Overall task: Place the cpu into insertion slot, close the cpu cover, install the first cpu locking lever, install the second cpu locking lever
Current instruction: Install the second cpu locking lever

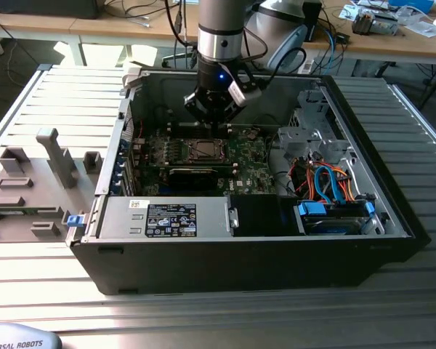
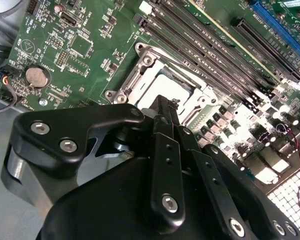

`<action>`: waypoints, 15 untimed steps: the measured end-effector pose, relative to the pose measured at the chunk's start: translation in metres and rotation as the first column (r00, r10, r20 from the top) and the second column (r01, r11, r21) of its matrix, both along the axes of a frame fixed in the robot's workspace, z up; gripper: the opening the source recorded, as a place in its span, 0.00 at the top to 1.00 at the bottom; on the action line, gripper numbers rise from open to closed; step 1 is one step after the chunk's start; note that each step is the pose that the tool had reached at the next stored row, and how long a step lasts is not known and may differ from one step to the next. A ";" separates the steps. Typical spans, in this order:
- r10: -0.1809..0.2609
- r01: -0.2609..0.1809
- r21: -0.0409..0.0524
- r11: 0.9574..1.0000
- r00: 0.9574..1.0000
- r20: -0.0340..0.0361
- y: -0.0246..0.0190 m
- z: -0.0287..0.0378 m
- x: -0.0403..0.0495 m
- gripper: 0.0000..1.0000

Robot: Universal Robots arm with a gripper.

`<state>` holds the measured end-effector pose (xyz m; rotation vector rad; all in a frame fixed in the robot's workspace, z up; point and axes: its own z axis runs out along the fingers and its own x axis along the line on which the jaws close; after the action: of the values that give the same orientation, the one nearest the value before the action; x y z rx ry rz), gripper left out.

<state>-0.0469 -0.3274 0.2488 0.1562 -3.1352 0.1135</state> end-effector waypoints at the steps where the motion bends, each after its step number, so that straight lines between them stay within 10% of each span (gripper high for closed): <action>1: 0.000 0.000 0.000 1.000 1.000 0.000 -0.0009 0.0000 0.0000 0.89; 15: 0.000 0.000 0.003 1.000 1.000 0.000 -0.0168 -0.0007 0.0000 0.89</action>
<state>-0.0469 -0.3442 0.2481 0.1561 -3.1355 0.1095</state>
